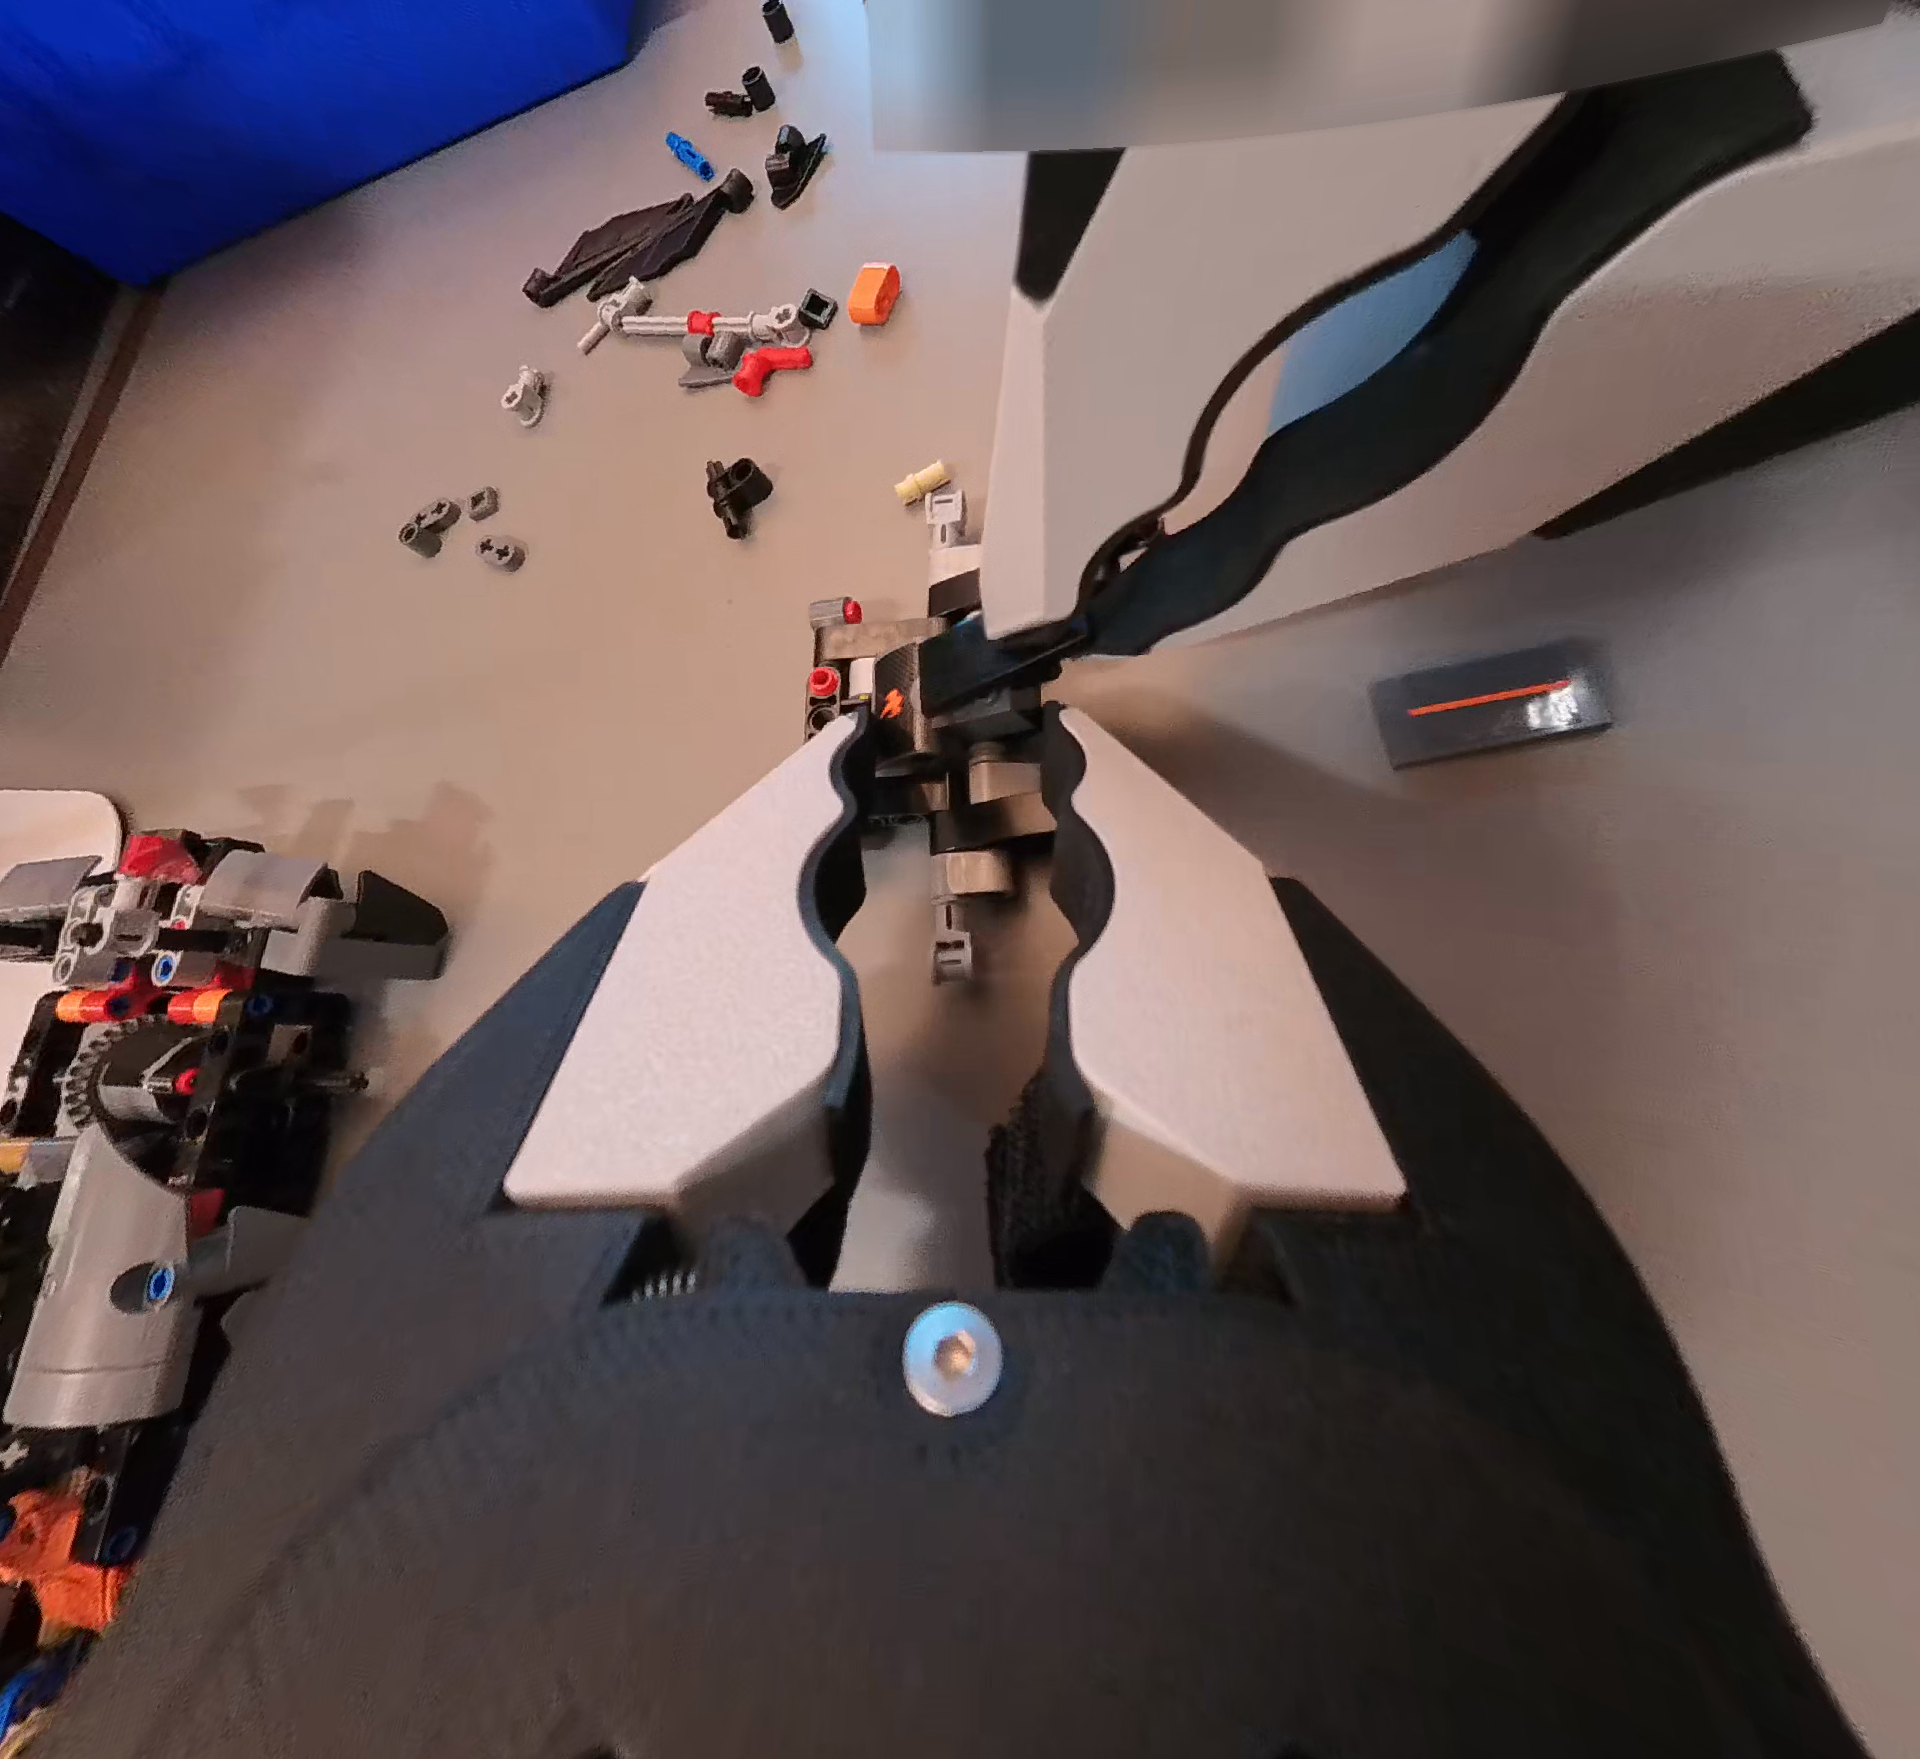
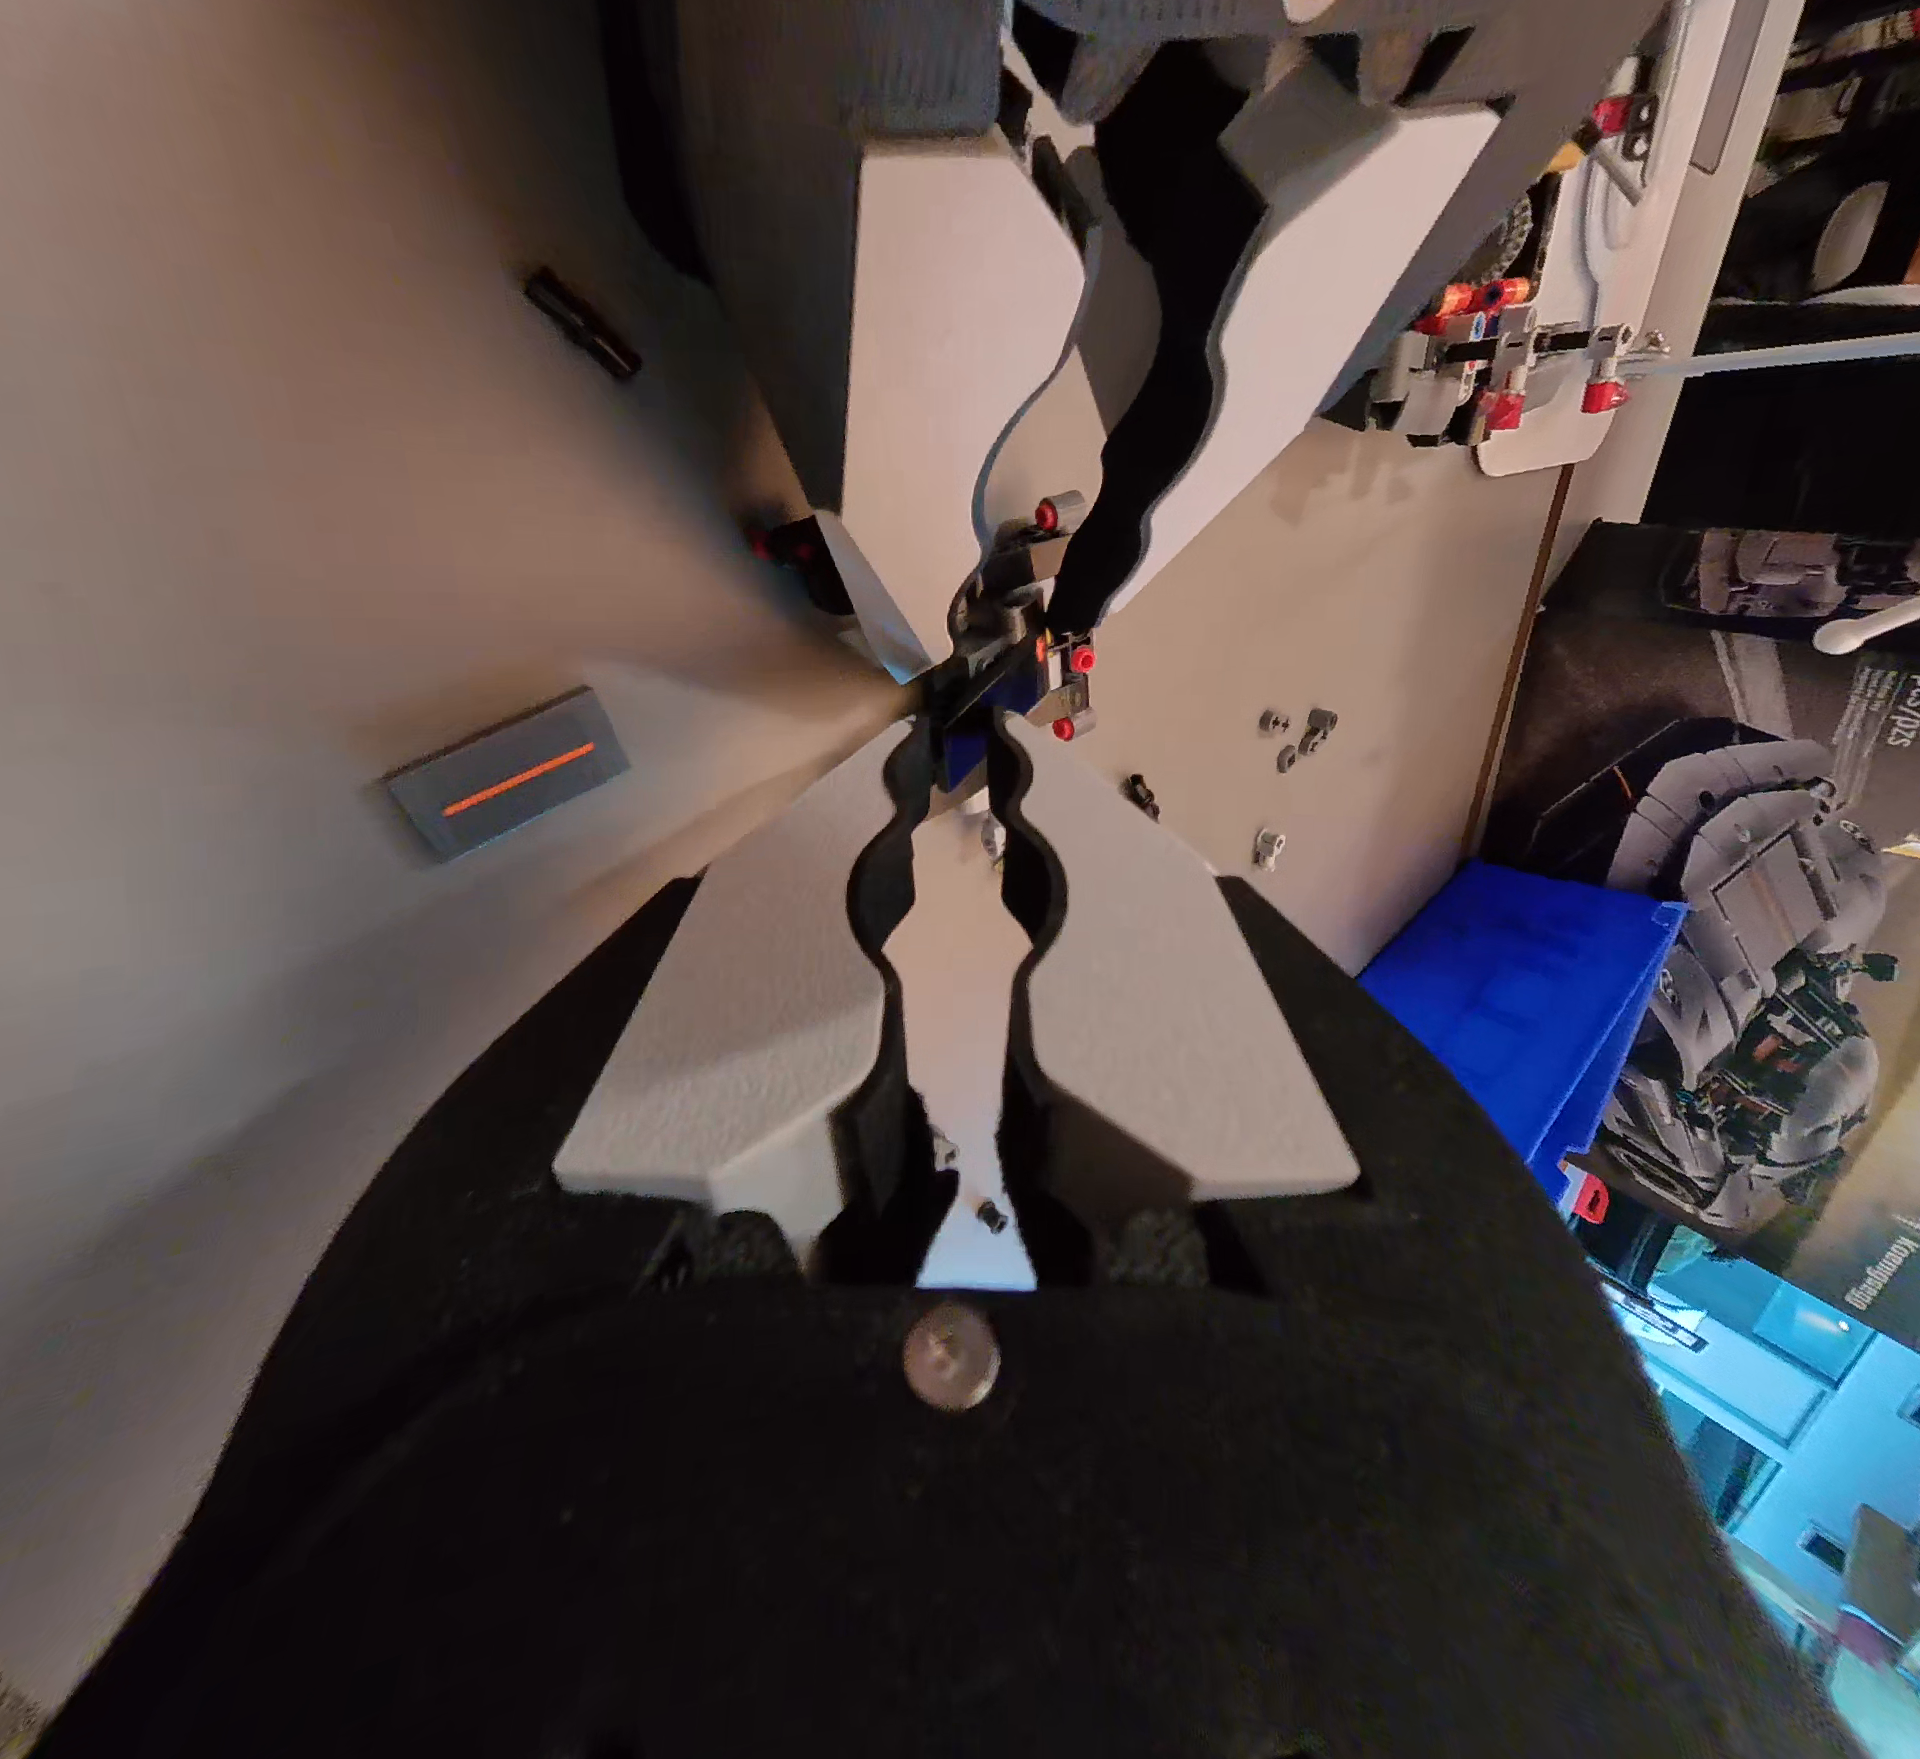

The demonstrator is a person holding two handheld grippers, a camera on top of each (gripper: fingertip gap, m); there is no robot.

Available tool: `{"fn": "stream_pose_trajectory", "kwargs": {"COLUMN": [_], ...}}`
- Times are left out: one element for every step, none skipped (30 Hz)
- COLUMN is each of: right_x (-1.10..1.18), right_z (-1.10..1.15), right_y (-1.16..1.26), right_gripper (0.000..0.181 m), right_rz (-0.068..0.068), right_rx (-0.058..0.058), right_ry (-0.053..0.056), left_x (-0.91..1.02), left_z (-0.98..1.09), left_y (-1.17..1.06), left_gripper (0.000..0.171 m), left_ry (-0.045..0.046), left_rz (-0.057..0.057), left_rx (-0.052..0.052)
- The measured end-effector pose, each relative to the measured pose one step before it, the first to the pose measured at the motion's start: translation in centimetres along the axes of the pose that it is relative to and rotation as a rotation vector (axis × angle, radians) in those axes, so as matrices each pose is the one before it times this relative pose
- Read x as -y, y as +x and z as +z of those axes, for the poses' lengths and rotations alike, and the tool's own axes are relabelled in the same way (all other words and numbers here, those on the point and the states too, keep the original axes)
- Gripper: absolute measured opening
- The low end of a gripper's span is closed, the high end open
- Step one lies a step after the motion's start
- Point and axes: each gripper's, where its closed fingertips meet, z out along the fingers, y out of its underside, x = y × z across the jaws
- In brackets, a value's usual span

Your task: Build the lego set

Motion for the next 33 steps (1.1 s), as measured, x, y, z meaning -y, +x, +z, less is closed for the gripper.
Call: {"fn": "stream_pose_trajectory", "kwargs": {"right_x": [-0.023, 0.009, 0.056, 0.039, 0.038, 0.061, 0.021, 0.018, 0.042, 0.004, -0.01, 0.011, 0.001, -0.008, 0.014, 0.024, 0.028, 0.039, 0.052, 0.034, 0.002, -0.033, -0.073, -0.031, 0.003, 0.002, -0.013, -0.013, 0.007, 0.006, -0.009, 0.006, 0.002], "right_z": [-0.036, -0.017, 0.005, 0.023, 0.001, -0.011, -0.001, -0.001, 0.022, 0.025, -0.032, -0.017, 0.015, -0.03, -0.034, -0.012, -0.018, -0.008, 0.03, 0.034, 0.013, 0.017, 0.016, 0.031, 0.016, 0.024, 0.015, 0.014, 0.014, 0.013, 0.0, 0.006, 0.044], "right_y": [-0.046, -0.033, -0.034, -0.057, -0.075, -0.05, -0.076, -0.042, 0.008, 0.015, -0.017, -0.026, -0.014, -0.017, -0.03, -0.021, 0.026, 0.031, 0.012, -0.001, 0.009, 0.04, 0.099, 0.039, -0.027, -0.027, -0.009, 0.01, 0.006, -0.011, 0.005, 0.028, 0.013], "right_gripper": [0.008, 0.008, 0.008, 0.009, 0.009, 0.009, 0.01, 0.01, 0.01, 0.01, 0.01, 0.01, 0.01, 0.01, 0.01, 0.01, 0.01, 0.01, 0.01, 0.011, 0.011, 0.011, 0.011, 0.011, 0.011, 0.012, 0.012, 0.012, 0.012, 0.012, 0.012, 0.012, 0.012], "right_rz": [-0.0047, -0.001, -0.0001, 0.001, 0.0014, 0.0014, 0.0033, 0.0064, 0.0098, 0.009, 0.0054, 0.0021, 0.0008, -0.0027, -0.0021, 0.0038, 0.0042, -0.0024, 0.0002, 0.0094, 0.0097, 0.0065, 0.0031, -0.002, -0.0034, -0.0008, 0.0019, 0.0016, 0.0013, 0.0019, 0.0008, -0.0006, 0.0007], "right_rx": [0.008, 0.0077, 0.0078, 0.008, 0.0093, 0.0092, 0.0112, 0.0093, 0.007, 0.007, 0.009, 0.0067, 0.0041, 0.0068, 0.0101, 0.0115, 0.0091, 0.0049, 0.003, 0.0044, 0.0054, 0.0025, -0.0027, -0.0028, -0.0009, 0.0004, 0.0014, 0.001, 0.0018, 0.0031, 0.0021, 0.0, 0.0007], "right_ry": [-0.007, -0.0046, -0.0026, -0.004, -0.0058, -0.0047, -0.0062, -0.005, 0.0003, 0.0043, 0.0054, 0.0073, 0.0065, 0.0063, 0.0101, 0.0102, 0.0094, 0.0128, 0.0146, 0.0118, 0.008, 0.0039, -0.001, 0.0, 0.0018, 0.0014, 0.0013, 0.0027, 0.0039, 0.0025, 0.0008, 0.0009, 0.001], "left_x": [0.015, 0.029, 0.011, 0.012, 0.001, 0.006, 0.01, 0.01, 0.007, -0.033, -0.006, 0.008, -0.029, -0.021, 0.012, -0.013, -0.005, 0.008, -0.037, -0.088, 0.025, 0.119, 0.149, 0.078, 0.061, 0.171, 0.323, 0.26, 0.124, 0.199, 0.247, 0.168, -0.027], "left_z": [0.015, 0.009, 0.027, 0.009, 0.029, 0.018, -0.002, 0.017, 0.002, 0.018, 0.004, 0.005, 0.007, 0.017, 0.0, -0.012, -0.002, -0.025, -0.048, -0.053, -0.11, -0.178, -0.214, -0.184, -0.18, -0.255, -0.288, -0.222, -0.113, -0.082, -0.028, 0.017, 0.153], "left_y": [0.012, 0.029, 0.006, 0.011, 0.001, 0.01, -0.001, 0.007, 0.012, -0.001, -0.006, -0.001, 0.005, 0.003, 0.033, 0.028, -0.014, -0.022, -0.011, -0.023, 0.008, 0.104, 0.095, 0.101, 0.015, 0.139, 0.196, 0.079, -0.021, 0.154, 0.102, -0.043, 0.149], "left_gripper": [0.029, 0.029, 0.029, 0.029, 0.029, 0.029, 0.029, 0.029, 0.029, 0.029, 0.029, 0.029, 0.029, 0.029, 0.029, 0.029, 0.029, 0.029, 0.03, 0.03, 0.03, 0.03, 0.03, 0.031, 0.032, 0.032, 0.03, 0.029, 0.029, 0.027, 0.027, 0.027, 0.026], "left_ry": [-0.0004, 0.00036, -0.00062, -0.00157, -0.0011, 0.0005, 0.00045, -0.00047, -0.00007, -0.00172, -0.00044, 0.00071, -0.0017, -0.00143, 0.00075, -0.00012, -0.00051, 0.00219, 0.00181, -0.00103, 0.00623, 0.01482, 0.01666, 0.01131, 0.01049, 0.0192, 0.02592, 0.01595, 0.00338, 0.00837, 0.01005, 0.00376, -0.01038], "left_rz": [-0.0007, 0.0044, 0.0083, 0.0044, -0.0003, 0.0026, 0.0046, 0.004, 0.0025, -0.0039, -0.0077, -0.0028, -0.0012, -0.0009, 0.0014, -0.0038, -0.0079, -0.0033, 0.0057, -0.0006, -0.0022, 0.0046, 0.0063, 0.0026, 0.0005, 0.0148, 0.0274, 0.0302, 0.027, 0.0271, 0.0268, 0.0261, 0.0183], "left_rx": [0.0025, 0.0033, 0.0055, 0.0039, 0.0021, 0.0022, 0.0031, 0.0035, 0.0029, -0.0008, -0.0049, -0.0029, -0.0008, -0.0012, -0.0022, -0.0047, -0.0059, -0.0038, 0.0006, -0.0014, -0.0065, -0.0106, -0.0086, -0.0095, -0.0029, -0.0078, -0.0066, 0.0027, 0.006, -0.0047, 0.0009, 0.0101, -0.0069]}}
